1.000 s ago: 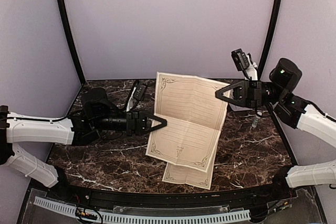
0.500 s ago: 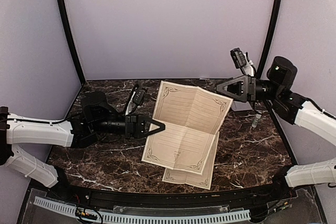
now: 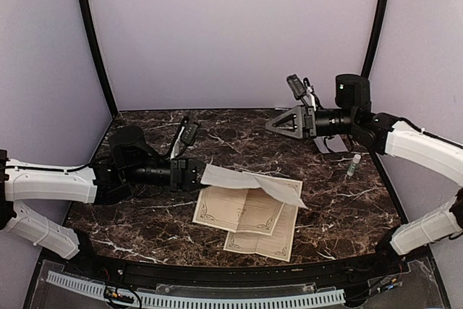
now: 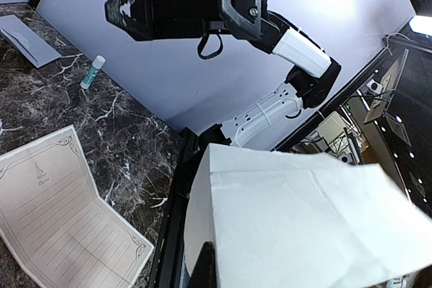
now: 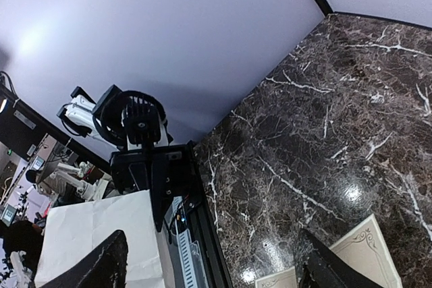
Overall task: Place the letter into the envelope and seal it
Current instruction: Fold the letter.
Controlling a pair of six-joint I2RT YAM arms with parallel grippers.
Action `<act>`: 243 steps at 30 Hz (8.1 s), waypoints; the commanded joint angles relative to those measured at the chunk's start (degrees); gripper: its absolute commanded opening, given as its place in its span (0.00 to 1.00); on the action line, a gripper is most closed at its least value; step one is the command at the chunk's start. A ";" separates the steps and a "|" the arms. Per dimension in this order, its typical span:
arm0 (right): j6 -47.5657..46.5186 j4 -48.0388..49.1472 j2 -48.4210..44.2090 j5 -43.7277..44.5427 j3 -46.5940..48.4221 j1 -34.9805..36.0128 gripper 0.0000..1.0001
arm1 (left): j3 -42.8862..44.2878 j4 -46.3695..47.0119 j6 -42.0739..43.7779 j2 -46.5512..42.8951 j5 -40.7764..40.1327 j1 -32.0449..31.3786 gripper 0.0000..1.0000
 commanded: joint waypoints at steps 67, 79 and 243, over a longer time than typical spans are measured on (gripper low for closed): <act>-12.13 -3.04 5.03 -7.74 -2.59 18.43 0.00 | 7.46 -33.43 10.54 -16.31 -9.81 4.45 0.89; -12.89 -2.04 5.29 -10.91 -0.50 20.71 0.00 | 7.67 -18.13 6.87 -4.39 7.10 4.38 0.88; -22.28 -11.78 0.35 7.87 3.38 20.80 0.86 | 19.53 -33.88 14.98 1.94 -0.91 -3.74 0.00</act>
